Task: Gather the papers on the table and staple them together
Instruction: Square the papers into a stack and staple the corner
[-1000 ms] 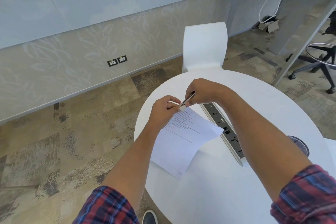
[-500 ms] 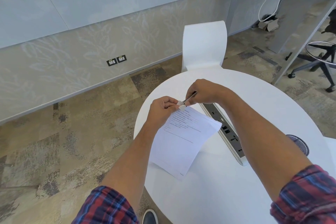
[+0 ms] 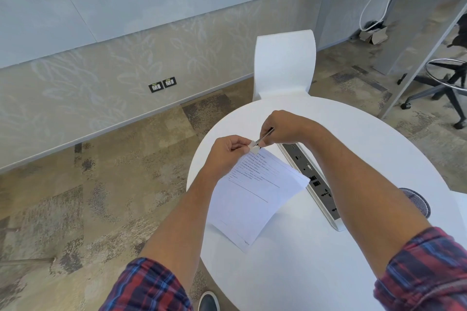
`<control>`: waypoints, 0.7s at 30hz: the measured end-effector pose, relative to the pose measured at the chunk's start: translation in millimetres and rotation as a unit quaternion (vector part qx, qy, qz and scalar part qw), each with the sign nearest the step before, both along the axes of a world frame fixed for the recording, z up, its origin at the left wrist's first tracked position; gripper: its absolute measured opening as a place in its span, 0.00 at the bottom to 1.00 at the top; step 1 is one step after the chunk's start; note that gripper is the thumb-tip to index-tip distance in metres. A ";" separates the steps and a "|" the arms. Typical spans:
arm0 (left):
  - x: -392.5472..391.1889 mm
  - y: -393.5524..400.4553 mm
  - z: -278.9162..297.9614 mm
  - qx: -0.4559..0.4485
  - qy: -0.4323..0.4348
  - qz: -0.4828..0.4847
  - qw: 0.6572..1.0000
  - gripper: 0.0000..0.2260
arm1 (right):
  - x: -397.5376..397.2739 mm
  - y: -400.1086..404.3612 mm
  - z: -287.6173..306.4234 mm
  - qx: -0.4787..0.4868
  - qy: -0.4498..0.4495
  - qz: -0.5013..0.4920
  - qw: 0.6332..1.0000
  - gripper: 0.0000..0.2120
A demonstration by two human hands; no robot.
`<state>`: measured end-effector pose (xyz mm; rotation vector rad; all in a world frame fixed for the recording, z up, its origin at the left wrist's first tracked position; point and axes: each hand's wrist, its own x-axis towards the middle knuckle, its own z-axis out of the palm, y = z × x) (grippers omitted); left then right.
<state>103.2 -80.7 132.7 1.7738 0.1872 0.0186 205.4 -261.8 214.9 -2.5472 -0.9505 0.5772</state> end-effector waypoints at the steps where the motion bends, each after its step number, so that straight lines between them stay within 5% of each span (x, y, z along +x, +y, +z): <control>1: -0.7 -0.1 1.4 -0.005 0.000 -0.008 1.000 0.07 | 0.4 -0.6 -0.6 0.000 -0.002 -0.002 1.000 0.09; 6: 0.2 -4.3 -0.9 -0.002 0.018 -0.012 1.000 0.14 | 1.7 0.2 -1.8 -0.001 -0.005 0.002 1.000 0.08; 17: 7.1 -11.9 -7.2 0.069 0.001 0.019 0.997 0.04 | -3.1 3.1 -7.2 0.017 -0.034 -0.011 0.999 0.08; 21: 7.7 -6.8 -9.1 0.061 -0.010 0.012 0.998 0.08 | -6.6 -2.1 -15.3 -0.010 -0.087 -0.015 0.996 0.09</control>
